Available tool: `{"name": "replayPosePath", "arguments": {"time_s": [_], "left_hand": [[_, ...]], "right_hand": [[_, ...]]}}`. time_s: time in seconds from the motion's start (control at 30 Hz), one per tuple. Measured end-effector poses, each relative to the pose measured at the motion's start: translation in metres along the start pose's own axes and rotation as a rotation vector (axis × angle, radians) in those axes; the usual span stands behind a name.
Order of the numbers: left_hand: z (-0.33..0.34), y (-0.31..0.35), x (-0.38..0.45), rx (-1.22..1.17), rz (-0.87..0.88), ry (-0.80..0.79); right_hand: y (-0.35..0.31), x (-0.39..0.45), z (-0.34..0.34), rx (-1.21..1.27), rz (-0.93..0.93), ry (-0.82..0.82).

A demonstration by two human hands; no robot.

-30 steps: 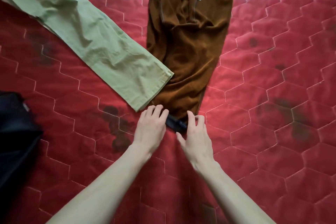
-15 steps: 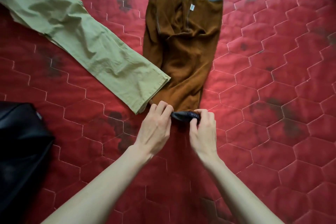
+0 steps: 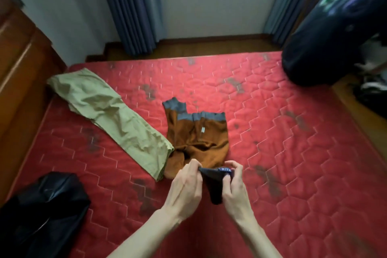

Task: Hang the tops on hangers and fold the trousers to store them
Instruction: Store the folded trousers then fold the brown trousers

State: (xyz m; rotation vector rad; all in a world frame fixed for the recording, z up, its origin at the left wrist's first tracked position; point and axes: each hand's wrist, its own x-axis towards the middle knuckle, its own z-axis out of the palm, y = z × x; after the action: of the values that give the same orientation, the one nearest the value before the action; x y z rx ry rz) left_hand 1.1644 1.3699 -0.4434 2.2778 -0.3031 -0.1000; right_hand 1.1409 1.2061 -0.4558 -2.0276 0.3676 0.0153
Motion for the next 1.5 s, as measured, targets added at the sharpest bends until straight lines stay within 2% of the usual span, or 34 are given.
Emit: {"name": "replayPosePath", "arguments": {"time_s": [0.17, 0.3, 0.37, 0.43, 0.57, 0.67, 0.8, 0.87, 0.93, 1.03, 1.1, 1.13, 1.23, 1.3, 1.4, 1.5], "left_hand": [[-0.050, 0.081, -0.015, -0.124, -0.049, 0.045], [-0.097, 0.120, -0.017, -0.140, -0.106, 0.118], [-0.119, 0.137, -0.018, -0.097, -0.079, 0.134], [-0.141, 0.156, -0.021, -0.060, -0.032, 0.134], [-0.187, 0.188, -0.022, -0.040, 0.030, 0.167], [-0.216, 0.206, -0.021, -0.036, 0.071, 0.215], [-0.256, 0.218, -0.018, 0.000, 0.106, 0.274], [-0.276, 0.217, -0.018, 0.053, 0.110, 0.273], [-0.292, 0.213, -0.022, 0.128, 0.104, 0.257], [-0.314, 0.207, -0.029, 0.195, 0.059, 0.274], [-0.329, 0.205, -0.032, 0.180, 0.009, 0.298], [-0.335, 0.205, -0.032, 0.158, -0.012, 0.314], [-0.343, 0.214, -0.032, 0.102, -0.043, 0.326], [-0.340, 0.223, -0.032, 0.109, -0.022, 0.293], [-0.340, 0.232, -0.034, 0.117, 0.022, 0.287], [-0.348, 0.236, -0.040, 0.118, 0.052, 0.286]], "right_hand": [[-0.061, -0.026, -0.065, -0.075, -0.034, -0.168], [-0.094, -0.052, -0.099, -0.275, -0.219, -0.275], [-0.105, -0.059, -0.105, -0.458, -0.337, -0.260], [-0.112, -0.064, -0.108, -0.537, -0.386, -0.215], [-0.131, -0.062, -0.130, -0.461, -0.170, -0.163], [-0.151, -0.053, -0.147, -0.431, -0.130, -0.176], [-0.178, -0.031, -0.166, -0.631, -0.108, -0.312], [-0.195, -0.022, -0.177, -0.604, -0.057, -0.389], [-0.211, -0.011, -0.189, -0.572, -0.031, -0.444], [-0.239, 0.003, -0.209, -0.653, 0.038, -0.480], [-0.257, 0.011, -0.219, -0.554, 0.101, -0.469], [-0.264, 0.014, -0.222, -0.474, 0.102, -0.414], [-0.281, 0.017, -0.220, -0.231, 0.008, -0.222], [-0.292, 0.007, -0.203, -0.102, -0.092, -0.336], [-0.299, -0.013, -0.160, -0.171, -0.272, -0.584], [-0.306, -0.032, -0.114, -0.204, -0.453, -0.682]]}}
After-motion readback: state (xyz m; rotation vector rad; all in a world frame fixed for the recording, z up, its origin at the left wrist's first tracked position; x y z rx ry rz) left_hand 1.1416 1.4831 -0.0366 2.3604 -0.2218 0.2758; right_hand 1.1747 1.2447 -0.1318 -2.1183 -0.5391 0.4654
